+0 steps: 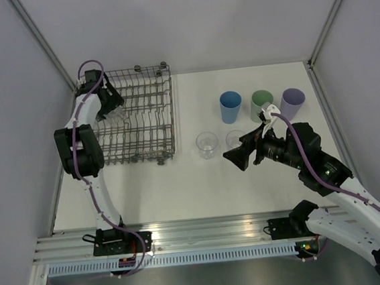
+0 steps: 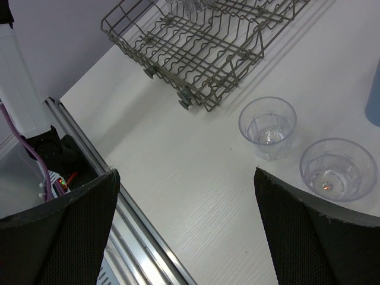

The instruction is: Unload the cups from the dish rack

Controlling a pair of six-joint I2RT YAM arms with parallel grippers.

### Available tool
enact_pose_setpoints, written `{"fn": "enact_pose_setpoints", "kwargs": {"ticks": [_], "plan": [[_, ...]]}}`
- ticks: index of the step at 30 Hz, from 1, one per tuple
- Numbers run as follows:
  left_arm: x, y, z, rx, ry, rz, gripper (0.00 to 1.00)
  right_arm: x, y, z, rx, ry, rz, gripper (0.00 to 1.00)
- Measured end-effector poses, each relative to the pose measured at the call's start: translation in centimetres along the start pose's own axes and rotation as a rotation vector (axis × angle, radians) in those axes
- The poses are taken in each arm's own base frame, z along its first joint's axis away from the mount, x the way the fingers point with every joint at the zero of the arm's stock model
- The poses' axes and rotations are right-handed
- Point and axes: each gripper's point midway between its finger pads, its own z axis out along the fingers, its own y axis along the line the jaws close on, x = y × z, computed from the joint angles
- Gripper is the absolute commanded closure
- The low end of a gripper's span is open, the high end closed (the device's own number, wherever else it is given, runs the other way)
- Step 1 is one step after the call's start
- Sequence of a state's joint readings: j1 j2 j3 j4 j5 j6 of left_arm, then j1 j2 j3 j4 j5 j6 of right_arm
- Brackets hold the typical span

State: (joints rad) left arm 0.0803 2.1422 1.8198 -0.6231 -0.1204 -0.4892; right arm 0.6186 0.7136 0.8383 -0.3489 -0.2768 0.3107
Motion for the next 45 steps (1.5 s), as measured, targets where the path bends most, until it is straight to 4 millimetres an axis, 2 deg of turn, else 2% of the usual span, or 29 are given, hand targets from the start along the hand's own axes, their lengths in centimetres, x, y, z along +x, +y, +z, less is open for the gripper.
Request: {"fn": "enact_pose_setpoints", "kwargs": {"ticks": [2,5,6,9,11,12,15,16,18,20,26,30,35,40,42,45], "plan": [[0.1,-0.1,0.2,0.0,0.004,0.01,0.14,0.0,0.0,0.0,-0.001,-0.001,0.0,0.02],[0.0,-0.2,0.1,0.001,0.004,0.019,0.26,-0.1,0.1,0.0,-0.008,-0.002,-0.001,0.02],[-0.1,-0.3,0.1,0.001,0.003,0.022,0.36,-0.1,0.2,0.0,-0.009,-0.002,-0.001,0.02],[-0.3,0.0,-0.1,-0.014,0.0,0.04,0.5,-0.1,0.3,0.0,-0.016,-0.002,-0.003,0.02],[-0.3,0.0,-0.1,-0.015,0.001,0.039,0.55,0.0,0.3,0.0,-0.018,-0.001,-0.004,0.02],[-0.3,0.1,-0.1,-0.016,0.001,0.04,0.64,0.0,0.3,0.0,-0.02,0.0,-0.005,0.02],[-0.2,0.0,-0.2,-0.02,0.0,0.042,0.81,0.0,0.4,0.0,-0.021,0.0,-0.006,0.02],[-0.3,0.0,-0.2,-0.022,-0.002,0.043,0.83,0.0,0.4,0.0,-0.022,0.0,-0.006,0.02],[-0.2,-0.1,-0.2,-0.023,-0.002,0.045,0.93,0.0,0.4,0.0,-0.024,0.001,-0.009,0.02],[-0.2,0.0,-0.4,-0.023,0.0,0.045,0.98,0.0,0.4,0.0,-0.025,0.001,-0.011,0.02],[-0.7,-0.3,-2.0,-0.012,-0.01,0.043,0.98,0.0,0.4,0.0,-0.027,0.002,-0.013,0.02],[-1.8,-1.2,-4.6,0.029,-0.042,0.041,0.98,0.0,0.4,0.0,-0.027,0.002,-0.013,0.02],[-3.7,-2.8,-9.3,0.117,-0.108,0.028,0.98,-0.1,0.3,0.0,-0.019,-0.002,-0.012,0.02],[-4.9,-4.8,-16.3,0.269,-0.175,0.003,0.98,-0.3,-0.4,0.2,0.023,-0.025,0.013,0.02],[-4.6,-5.6,-19.0,0.34,-0.191,-0.003,0.98,-0.3,-0.7,0.3,0.039,-0.03,0.028,0.02],[-3.1,-7.1,-23.3,0.486,-0.197,-0.01,0.98,-0.2,-0.8,0.7,0.041,-0.04,0.063,0.02]]}}
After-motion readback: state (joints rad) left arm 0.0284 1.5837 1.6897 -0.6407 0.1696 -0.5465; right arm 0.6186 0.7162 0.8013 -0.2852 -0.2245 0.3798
